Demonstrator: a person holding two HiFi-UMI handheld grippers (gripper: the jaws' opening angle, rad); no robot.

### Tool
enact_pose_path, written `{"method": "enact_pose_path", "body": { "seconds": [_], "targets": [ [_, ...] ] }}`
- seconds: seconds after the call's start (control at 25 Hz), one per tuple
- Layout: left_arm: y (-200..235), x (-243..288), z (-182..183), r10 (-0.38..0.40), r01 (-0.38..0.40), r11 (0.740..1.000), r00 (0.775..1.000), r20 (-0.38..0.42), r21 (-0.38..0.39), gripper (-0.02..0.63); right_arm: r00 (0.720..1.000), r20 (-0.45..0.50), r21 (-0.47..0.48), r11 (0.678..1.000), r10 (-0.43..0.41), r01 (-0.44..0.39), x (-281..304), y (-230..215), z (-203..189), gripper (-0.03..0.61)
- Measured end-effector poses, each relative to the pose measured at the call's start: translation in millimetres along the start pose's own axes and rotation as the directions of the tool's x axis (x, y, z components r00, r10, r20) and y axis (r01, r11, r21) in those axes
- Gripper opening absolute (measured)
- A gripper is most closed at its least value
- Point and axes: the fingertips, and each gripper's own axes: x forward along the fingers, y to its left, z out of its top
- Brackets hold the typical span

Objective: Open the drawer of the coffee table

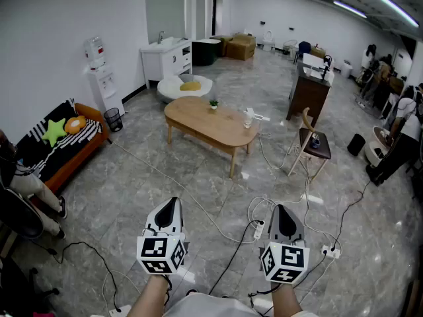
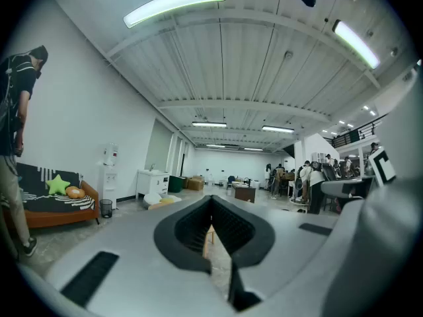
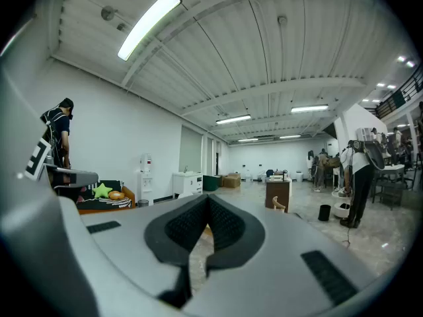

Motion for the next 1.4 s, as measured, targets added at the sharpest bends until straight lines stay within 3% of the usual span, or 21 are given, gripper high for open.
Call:
{"method": "enact_pose_path", "body": {
  "seconds": [0.16, 0.36, 0.8, 0.88, 1.04, 1.4],
  "targets": [
    [-5.7, 0.5, -0.6, 0.000, 0.000, 1.000, 1.000, 0.001, -0.004, -0.008, 1.000, -0.004, 0.016, 1.000, 0.002, -0.002, -2.7, -7.7, -2.8, 0.000],
    [-4.7, -2.2, -1.5, 0.005, -0.005, 1.000, 1.000, 0.003, -0.007, -0.008, 1.000, 0.005, 0.103, 0.994, 0.028, -0.028, -2.0, -9.1, -8.1, 0.002],
    [0.5, 0.3, -8.3, 0.017, -0.017, 1.000, 1.000, -0.008, -0.011, -0.008, 0.999, -0.016, 0.085, 0.996, 0.031, -0.029, 6.3, -8.1, -15.4, 0.007],
    [1.7, 1.6, -8.5, 0.018, -0.018, 1.000, 1.000, -0.009, -0.011, -0.008, 0.999, -0.020, 0.086, 0.996, 0.038, -0.037, 8.3, -6.9, -16.2, 0.058],
    [3.0, 4.0, -7.8, 0.016, -0.016, 1.000, 1.000, -0.009, -0.010, -0.008, 0.999, -0.023, 0.085, 0.996, 0.035, -0.033, 10.3, -7.0, -16.0, 0.074],
    [5.2, 13.2, -3.7, 0.004, -0.004, 1.000, 1.000, -0.001, -0.011, -0.008, 1.000, -0.009, 0.078, 0.997, 0.006, -0.005, 14.9, -14.8, -12.6, 0.222]
  ]
}}
